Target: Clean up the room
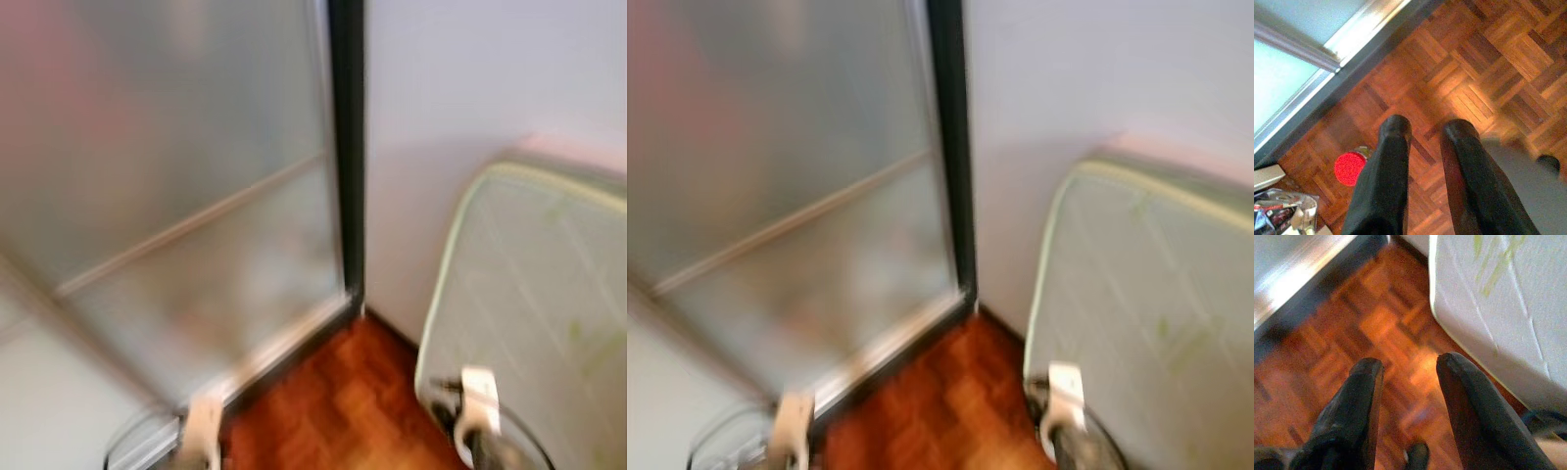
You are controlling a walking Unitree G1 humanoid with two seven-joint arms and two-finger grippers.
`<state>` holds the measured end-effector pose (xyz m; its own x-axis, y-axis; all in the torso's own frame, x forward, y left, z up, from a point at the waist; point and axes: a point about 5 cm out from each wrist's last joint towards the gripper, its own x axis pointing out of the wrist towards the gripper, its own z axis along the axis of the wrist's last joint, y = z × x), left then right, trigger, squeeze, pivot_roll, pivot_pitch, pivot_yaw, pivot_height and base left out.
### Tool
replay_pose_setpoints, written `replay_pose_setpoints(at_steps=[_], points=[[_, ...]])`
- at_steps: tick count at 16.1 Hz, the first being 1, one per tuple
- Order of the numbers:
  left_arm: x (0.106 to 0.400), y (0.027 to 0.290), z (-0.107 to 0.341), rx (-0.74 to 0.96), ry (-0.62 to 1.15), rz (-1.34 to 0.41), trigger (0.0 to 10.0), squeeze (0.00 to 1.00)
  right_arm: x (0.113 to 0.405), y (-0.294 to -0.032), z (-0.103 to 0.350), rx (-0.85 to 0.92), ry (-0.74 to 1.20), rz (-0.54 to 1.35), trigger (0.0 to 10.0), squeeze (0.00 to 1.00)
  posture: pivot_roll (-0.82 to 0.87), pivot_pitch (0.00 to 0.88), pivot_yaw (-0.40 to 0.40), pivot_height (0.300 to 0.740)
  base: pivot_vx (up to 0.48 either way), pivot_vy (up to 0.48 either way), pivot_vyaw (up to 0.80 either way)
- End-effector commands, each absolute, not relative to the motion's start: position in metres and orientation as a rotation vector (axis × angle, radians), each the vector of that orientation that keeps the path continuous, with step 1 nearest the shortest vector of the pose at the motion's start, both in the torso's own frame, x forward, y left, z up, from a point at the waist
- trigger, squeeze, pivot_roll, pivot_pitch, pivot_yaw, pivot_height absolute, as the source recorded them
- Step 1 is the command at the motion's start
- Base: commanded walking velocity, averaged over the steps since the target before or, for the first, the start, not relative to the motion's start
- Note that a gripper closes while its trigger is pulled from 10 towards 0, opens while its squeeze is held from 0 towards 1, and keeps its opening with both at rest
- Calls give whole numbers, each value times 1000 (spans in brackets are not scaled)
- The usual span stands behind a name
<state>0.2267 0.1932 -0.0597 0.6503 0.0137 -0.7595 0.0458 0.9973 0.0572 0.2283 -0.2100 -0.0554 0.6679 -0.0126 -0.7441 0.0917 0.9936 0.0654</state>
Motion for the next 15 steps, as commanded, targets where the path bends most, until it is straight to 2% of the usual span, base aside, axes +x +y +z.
replay_pose_setpoints(at_steps=[1, 8, 13, 15], points=[[225, 195, -61, 99, 870, -25, 10000, 0, 228, -207, -56, 109, 839, -52, 10000, 0, -75, 0, 79, 740, -319, 0, 0], [224, 195, -61, 97, 870, -27, 10000, 0, 228, -207, -56, 113, 842, -50, 10000, 0, -74, 0, 79, 740, -311, 0, 0], [223, 195, -62, 93, 873, -28, 10000, 0, 226, -207, -57, 104, 854, -45, 10000, 0, -75, 0, 78, 740, 0, 0, 0], [223, 194, -62, 92, 874, -29, 10000, 0, 226, -207, -58, 96, 858, -34, 10000, 0, -76, 0, 77, 740, 0, 0, -800]])
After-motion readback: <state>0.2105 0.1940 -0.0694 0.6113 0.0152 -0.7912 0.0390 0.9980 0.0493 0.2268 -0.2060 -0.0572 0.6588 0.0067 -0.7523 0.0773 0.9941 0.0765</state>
